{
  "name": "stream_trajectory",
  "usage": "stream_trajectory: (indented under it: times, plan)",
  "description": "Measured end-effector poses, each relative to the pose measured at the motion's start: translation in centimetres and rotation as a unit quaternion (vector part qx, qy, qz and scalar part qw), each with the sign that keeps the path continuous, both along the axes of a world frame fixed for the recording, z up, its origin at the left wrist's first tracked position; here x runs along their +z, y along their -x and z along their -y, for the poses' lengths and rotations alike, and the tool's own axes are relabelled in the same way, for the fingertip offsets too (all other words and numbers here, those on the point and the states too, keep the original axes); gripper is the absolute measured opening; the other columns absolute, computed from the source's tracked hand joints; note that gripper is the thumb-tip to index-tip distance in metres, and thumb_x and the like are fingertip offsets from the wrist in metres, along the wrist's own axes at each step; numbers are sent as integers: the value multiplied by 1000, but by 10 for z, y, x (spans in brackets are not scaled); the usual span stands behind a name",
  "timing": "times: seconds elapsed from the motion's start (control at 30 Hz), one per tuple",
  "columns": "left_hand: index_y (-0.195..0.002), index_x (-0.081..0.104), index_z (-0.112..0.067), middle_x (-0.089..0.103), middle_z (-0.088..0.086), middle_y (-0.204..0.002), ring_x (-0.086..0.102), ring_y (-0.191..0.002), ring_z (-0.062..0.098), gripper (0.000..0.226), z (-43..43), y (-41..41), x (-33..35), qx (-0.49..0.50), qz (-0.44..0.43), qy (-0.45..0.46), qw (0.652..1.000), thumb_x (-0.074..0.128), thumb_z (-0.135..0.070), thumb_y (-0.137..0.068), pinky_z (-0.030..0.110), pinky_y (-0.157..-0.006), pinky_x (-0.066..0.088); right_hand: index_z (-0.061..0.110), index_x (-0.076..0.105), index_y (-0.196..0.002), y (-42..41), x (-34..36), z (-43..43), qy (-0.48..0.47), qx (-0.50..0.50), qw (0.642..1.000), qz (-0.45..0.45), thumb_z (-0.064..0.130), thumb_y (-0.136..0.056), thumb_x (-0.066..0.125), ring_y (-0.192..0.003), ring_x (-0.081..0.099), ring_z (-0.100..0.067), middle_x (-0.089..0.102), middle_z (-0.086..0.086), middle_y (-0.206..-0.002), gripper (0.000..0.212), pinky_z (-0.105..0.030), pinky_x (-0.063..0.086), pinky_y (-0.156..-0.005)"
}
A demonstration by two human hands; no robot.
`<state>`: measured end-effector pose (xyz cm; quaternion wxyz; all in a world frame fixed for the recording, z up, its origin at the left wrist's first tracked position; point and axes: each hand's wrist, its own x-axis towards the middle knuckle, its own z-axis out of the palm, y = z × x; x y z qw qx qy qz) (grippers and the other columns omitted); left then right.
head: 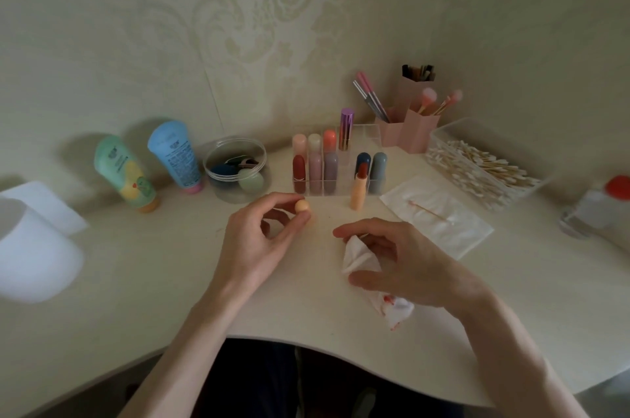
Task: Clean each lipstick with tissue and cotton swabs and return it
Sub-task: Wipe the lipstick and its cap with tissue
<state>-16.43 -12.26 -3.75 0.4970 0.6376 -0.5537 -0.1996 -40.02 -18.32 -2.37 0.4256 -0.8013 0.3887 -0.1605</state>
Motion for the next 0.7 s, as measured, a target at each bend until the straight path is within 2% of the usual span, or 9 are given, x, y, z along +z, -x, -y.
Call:
stream_trajectory:
  times: [0.1,0.23,0.3,0.4,0.47,0.53,0.6,0.7]
  plan:
    - [-111,75,-17,79,-7,-99,74,-85,15,22,-1,0,2,-58,-104,2,993,77,-22,-91,22,-75,55,31,78,-117,-4,0,-2,0,-40,999,37,8,-83,84,-103,73,-4,77,14,-107,41,-36,58,-99]
    - [-110,75,-10,79,6,-103,74,-76,24,23,-6,-2,7,-98,-231,-14,968,76,-16,-88,19,-72,53,28,81,-98,-8,2,-6,-31,-84,993,74,15,-89,82,-87,76,-14,79,8,-89,16,-44,63,-85]
    - [-107,75,-10,78,11,-101,73,-75,26,22,-9,-2,9,-105,-278,-20,955,75,-15,-86,19,-63,49,31,79,-91,-9,5,-9,-38,-95,991,91,19,-91,79,-82,75,-18,77,6,-84,11,-41,63,-72]
    - [-103,78,-14,77,15,-100,71,-72,26,21,-12,-4,12,-116,-326,-21,938,75,-15,-83,22,-56,45,28,76,-91,-10,10,-11,-62,-105,987,102,22,-92,76,-72,69,-12,75,2,-82,6,-27,52,-55]
    - [-103,79,-19,77,13,-101,70,-73,25,21,-15,-5,13,-126,-341,-33,931,75,-17,-82,22,-57,45,24,73,-94,-12,12,-13,-71,-93,986,123,19,-94,74,-71,72,-11,77,0,-79,5,-26,51,-57]
    - [-109,78,-21,77,12,-102,70,-75,26,26,-17,-5,14,-134,-345,-43,928,74,-19,-83,23,-58,45,18,72,-96,-14,13,-15,-35,-99,981,166,14,-95,75,-64,72,-15,74,-2,-71,5,-26,53,-59]
    - [-116,78,-21,77,12,-104,70,-77,26,31,-19,-4,15,-136,-343,-48,928,73,-19,-85,23,-59,44,14,73,-94,-18,14,-18,14,-131,964,231,12,-93,78,-54,68,-15,70,-3,-66,5,-22,51,-54]
    - [-112,80,-18,78,13,-105,72,-77,25,28,-18,-2,16,-129,-340,-58,930,73,-16,-85,22,-57,43,13,74,-84,-23,12,-24,120,-177,937,276,13,-89,83,-55,67,-18,69,-3,-64,10,-24,47,-52]
